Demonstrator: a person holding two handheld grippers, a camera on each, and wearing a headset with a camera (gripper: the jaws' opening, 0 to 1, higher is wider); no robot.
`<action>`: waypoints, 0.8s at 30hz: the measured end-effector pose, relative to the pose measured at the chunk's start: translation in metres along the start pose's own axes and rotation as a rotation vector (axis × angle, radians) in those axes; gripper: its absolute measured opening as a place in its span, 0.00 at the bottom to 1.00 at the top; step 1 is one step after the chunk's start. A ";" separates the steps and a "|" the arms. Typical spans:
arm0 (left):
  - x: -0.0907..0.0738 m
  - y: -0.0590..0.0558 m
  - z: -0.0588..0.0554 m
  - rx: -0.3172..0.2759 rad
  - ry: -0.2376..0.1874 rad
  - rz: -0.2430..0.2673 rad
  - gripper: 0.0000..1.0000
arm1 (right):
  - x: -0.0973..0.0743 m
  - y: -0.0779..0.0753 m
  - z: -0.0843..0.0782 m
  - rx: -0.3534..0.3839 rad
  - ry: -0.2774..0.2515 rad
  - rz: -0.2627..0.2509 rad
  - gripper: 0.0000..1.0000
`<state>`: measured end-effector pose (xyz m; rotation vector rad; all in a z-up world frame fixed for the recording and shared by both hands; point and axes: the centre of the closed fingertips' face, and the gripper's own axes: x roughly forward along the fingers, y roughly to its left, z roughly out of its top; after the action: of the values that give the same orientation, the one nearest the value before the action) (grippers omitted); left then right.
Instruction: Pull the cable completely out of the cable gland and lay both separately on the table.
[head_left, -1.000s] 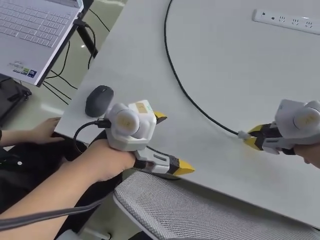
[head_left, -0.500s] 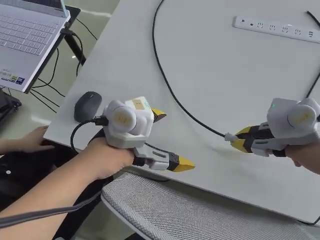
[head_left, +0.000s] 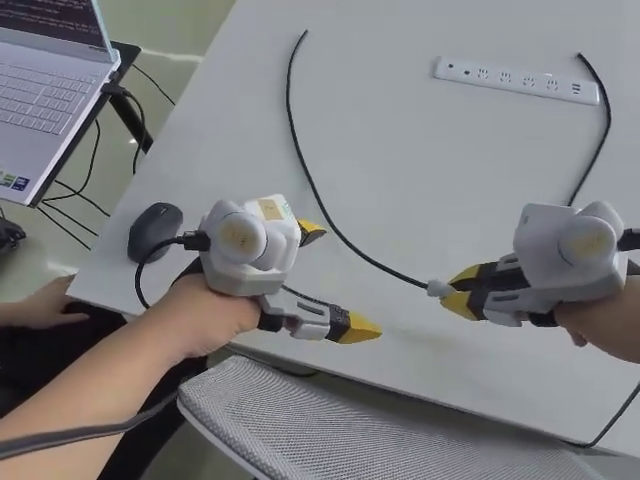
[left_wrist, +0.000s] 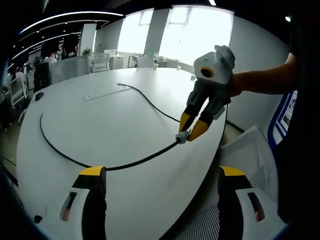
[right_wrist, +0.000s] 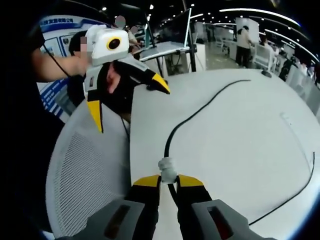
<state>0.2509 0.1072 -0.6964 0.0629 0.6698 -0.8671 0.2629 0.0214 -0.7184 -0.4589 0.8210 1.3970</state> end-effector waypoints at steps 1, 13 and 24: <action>0.001 0.000 0.001 -0.003 -0.001 0.000 0.93 | -0.002 0.001 0.001 -0.005 -0.001 0.000 0.07; 0.018 -0.017 0.017 0.034 -0.009 -0.035 0.92 | -0.020 0.015 0.007 -0.052 -0.033 -0.003 0.07; 0.035 -0.041 0.030 0.085 -0.034 -0.155 0.81 | -0.028 0.026 0.010 -0.096 -0.053 0.016 0.06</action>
<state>0.2524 0.0469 -0.6840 0.0730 0.6111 -1.0441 0.2411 0.0137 -0.6863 -0.4882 0.7187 1.4614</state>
